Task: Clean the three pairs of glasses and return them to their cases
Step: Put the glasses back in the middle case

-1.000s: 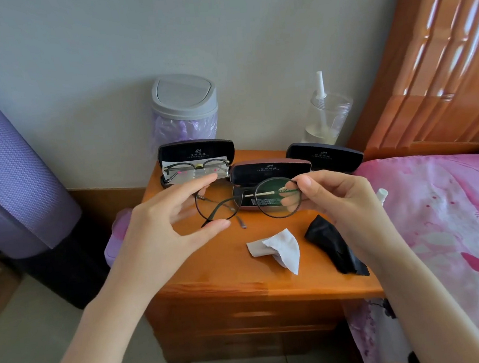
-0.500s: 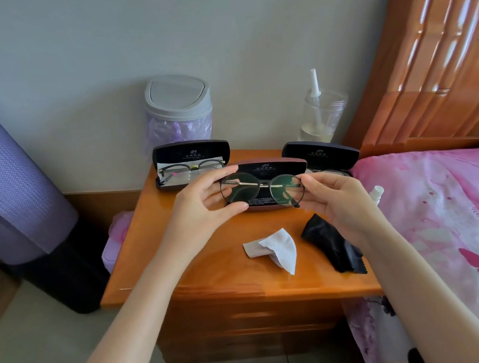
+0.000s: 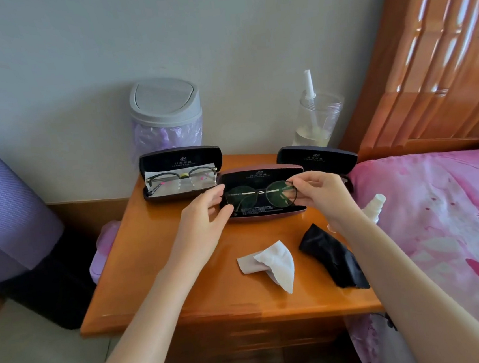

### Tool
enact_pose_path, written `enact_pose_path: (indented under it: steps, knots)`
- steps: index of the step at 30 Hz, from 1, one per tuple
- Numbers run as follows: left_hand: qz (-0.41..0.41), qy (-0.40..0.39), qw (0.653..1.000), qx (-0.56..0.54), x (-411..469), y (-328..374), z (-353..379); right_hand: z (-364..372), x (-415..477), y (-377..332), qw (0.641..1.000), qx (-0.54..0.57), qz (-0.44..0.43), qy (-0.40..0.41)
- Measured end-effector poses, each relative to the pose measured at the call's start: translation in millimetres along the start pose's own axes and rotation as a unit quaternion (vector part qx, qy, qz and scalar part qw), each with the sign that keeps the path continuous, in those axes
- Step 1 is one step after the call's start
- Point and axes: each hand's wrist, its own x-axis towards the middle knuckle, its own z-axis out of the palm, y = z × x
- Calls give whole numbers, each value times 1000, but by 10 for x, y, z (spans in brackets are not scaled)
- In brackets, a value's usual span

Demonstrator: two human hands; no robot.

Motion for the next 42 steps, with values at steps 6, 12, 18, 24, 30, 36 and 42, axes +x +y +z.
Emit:
enact_pose_path:
  steps: [6,12,18,24,30,36,42]
  knots:
    - [-11,-12,1000,23,19,-10,70,26,104,62,998,-61,10,9]
    - [0,-15,999,51,25,-36,100,90,147,125,982,-182,-19,47]
    - [15,-15,997,76,16,-52,106,143,78,137,957,-290,-7,6]
    - [34,-10,997,66,24,-60,93,157,-25,165,959,-242,-76,125]
    - [29,60,997,40,23,-45,-43,173,-332,65,962,-208,-121,129]
    - [35,170,976,134,174,-121,-470,419,-598,-98,974,-184,-130,6]
    - [18,145,959,242,473,-303,-577,585,-761,12,975,-182,-121,-29]
